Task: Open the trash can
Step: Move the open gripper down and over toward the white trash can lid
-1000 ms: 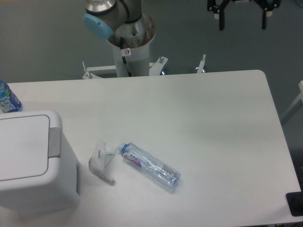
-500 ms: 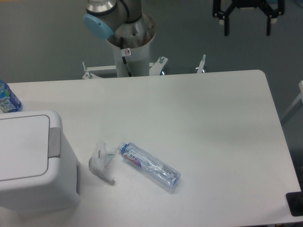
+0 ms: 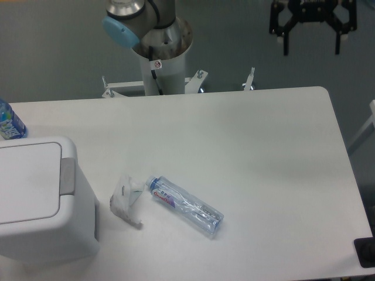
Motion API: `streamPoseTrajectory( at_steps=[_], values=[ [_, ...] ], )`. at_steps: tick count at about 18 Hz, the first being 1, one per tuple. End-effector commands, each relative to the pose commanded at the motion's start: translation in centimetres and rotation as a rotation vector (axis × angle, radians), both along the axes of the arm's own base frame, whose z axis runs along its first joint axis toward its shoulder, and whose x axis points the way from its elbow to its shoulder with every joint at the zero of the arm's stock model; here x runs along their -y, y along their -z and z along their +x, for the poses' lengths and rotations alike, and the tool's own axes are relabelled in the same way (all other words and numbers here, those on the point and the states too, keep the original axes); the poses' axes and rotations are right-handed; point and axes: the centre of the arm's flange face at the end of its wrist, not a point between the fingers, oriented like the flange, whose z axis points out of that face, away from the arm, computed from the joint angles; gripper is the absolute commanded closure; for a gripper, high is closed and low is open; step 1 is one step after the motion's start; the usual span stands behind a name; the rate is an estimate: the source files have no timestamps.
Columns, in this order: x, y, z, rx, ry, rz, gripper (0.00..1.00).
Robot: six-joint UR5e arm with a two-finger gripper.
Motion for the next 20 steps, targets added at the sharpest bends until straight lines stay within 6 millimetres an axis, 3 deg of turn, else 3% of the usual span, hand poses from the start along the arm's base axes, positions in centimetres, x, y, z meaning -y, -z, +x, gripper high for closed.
streamPoseTrajectory(
  at_steps=[5,10,13,16,18,20],
  values=[
    [-5.9,1.4,2.8,0.096,-0.142,0.059,0.0],
    [-14.7,3.6,7.4,0.164,-0.195,0.156,0.0],
    [-18.8,3.2,10.2,0.211,-0.234,0.205,0.0],
    [-22.0,3.6,12.9,0.266,-0.267,0.229,0.0],
    [-24.5,4.5,16.2,0.288,-0.217,0.212,0.0],
    [-25.8,4.9,17.9,0.307,-0.214,0.213,0.0]
  ],
)
